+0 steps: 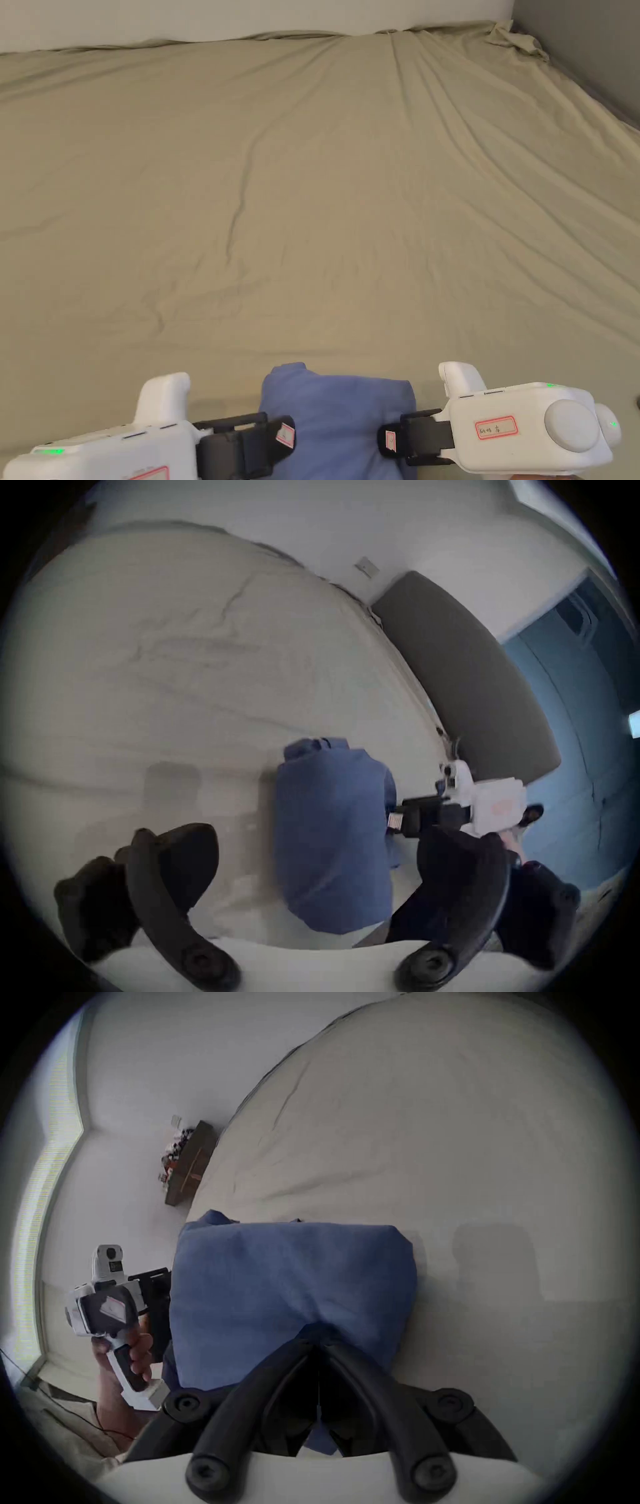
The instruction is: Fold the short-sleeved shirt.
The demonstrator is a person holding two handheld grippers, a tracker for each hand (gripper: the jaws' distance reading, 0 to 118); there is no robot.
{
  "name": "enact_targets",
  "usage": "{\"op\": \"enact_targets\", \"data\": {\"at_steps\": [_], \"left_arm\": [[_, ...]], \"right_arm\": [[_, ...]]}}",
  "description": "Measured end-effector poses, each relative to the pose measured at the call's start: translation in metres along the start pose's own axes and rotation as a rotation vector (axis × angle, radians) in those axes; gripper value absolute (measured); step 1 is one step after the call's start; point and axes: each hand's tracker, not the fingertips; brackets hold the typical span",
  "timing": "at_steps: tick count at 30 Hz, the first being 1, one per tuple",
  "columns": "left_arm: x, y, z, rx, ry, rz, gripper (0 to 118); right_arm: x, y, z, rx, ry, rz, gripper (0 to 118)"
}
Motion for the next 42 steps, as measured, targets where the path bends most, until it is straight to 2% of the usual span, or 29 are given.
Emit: {"op": "enact_targets", "data": {"at_steps": [5,9,11,12,13,14,17,20,22,26,30,32,35,39,42], "left_arm": [[0.017,-0.010,-0.045,-0.190,0.008,-0.050,118],[0.014,0.005,-0.068,-0.190,-0.016,0.072,115],[0.001,0.012,-0.067,-0.156,-0.064,0.120,82],[-0.002,0.014,-0.065,-0.170,-0.042,0.119,74],[-0.004,0.015,-0.062,-0.185,-0.051,0.112,59],[-0.010,0.013,-0.058,-0.182,-0.069,0.095,54],[-0.021,0.014,-0.046,-0.189,-0.144,0.171,48],[-0.033,0.017,-0.022,-0.161,-0.201,0.239,46],[-0.040,0.024,0.011,-0.125,-0.185,0.240,46],[-0.110,0.037,0.100,-0.054,-0.117,0.307,46],[-0.199,0.042,0.173,-0.047,0.120,0.378,46],[-0.236,0.043,0.197,-0.073,0.164,0.403,46],[-0.294,0.043,0.231,-0.071,0.149,0.459,46],[-0.313,0.033,0.250,-0.040,0.250,0.546,46],[-0.335,0.027,0.246,-0.110,0.333,0.545,46]], "right_arm": [[-0.003,-0.001,-0.002,-0.005,-0.011,0.018,4],[-0.003,-0.002,-0.002,-0.003,-0.016,0.025,4],[-0.003,-0.003,-0.001,0.003,-0.018,0.021,4],[-0.003,-0.004,0.000,0.008,-0.012,0.016,4],[-0.003,-0.004,-0.002,0.009,-0.005,0.011,4],[-0.004,-0.005,-0.002,0.010,0.007,0.010,4],[-0.011,-0.007,0.001,0.020,0.069,0.017,4],[-0.036,-0.010,0.024,0.149,0.168,0.105,4],[-0.054,-0.009,0.047,0.240,0.229,0.137,4],[-0.092,-0.003,0.092,0.342,0.295,0.205,4],[-0.109,-0.001,0.113,0.369,0.267,0.246,4],[-0.114,-0.006,0.118,0.388,0.251,0.246,4],[-0.111,-0.013,0.117,0.385,0.233,0.237,4],[-0.102,-0.025,0.106,0.318,0.134,0.214,4],[-0.099,-0.029,0.102,0.284,0.110,0.207,4]]}}
